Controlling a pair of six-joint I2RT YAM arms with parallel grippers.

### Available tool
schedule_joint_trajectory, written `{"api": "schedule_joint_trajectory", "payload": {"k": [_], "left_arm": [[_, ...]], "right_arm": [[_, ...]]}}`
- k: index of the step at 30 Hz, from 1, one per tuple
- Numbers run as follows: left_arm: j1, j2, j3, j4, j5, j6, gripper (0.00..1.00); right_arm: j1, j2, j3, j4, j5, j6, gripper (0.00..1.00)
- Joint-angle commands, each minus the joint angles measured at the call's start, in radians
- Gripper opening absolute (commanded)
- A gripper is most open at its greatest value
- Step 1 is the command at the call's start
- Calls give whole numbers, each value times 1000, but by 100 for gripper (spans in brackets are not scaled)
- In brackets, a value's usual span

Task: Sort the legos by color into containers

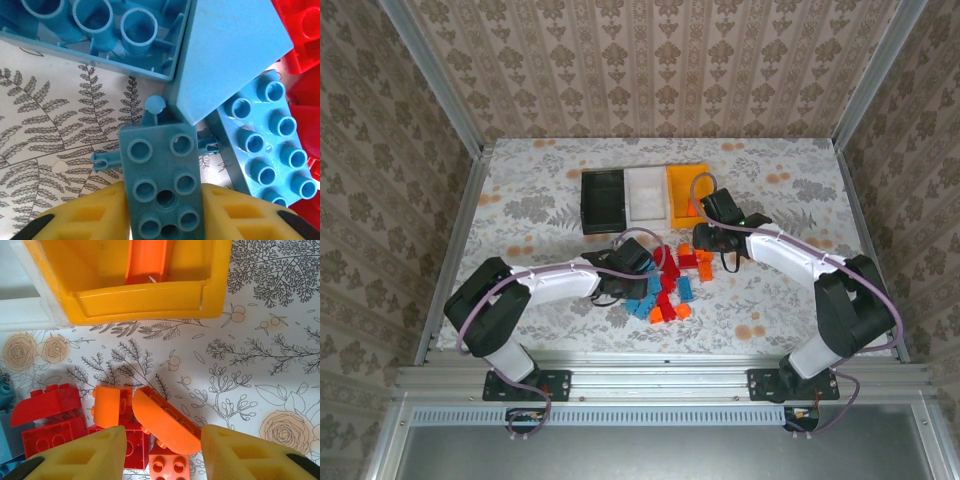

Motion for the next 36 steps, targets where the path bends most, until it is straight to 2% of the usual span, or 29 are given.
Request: {"api": "schedule_joint_trajectory", "payload": {"k": [1,16,20,25,29,36], "left_arm": [[4,-15,-20,-58,-41,19,34],[10,-281,70,-285,-143,121,30],[75,-307,131,-342,-170,165,30],[220,-240,210,-305,-139,231,30],[325,-110,315,-252,-80,262,30],[394,177,636,-311,-46,326,28]], "right_arm": [[-1,-33,-10,-10,12,-1,45],[-1,-62,-7,-13,13,-1,45],[-1,-63,-10,-10,15,2,45],[-1,-69,-25,1,-4,15,45],[4,-82,-48,9,-49,34,46],[21,-101,-87,11,-87,60,48]]}}
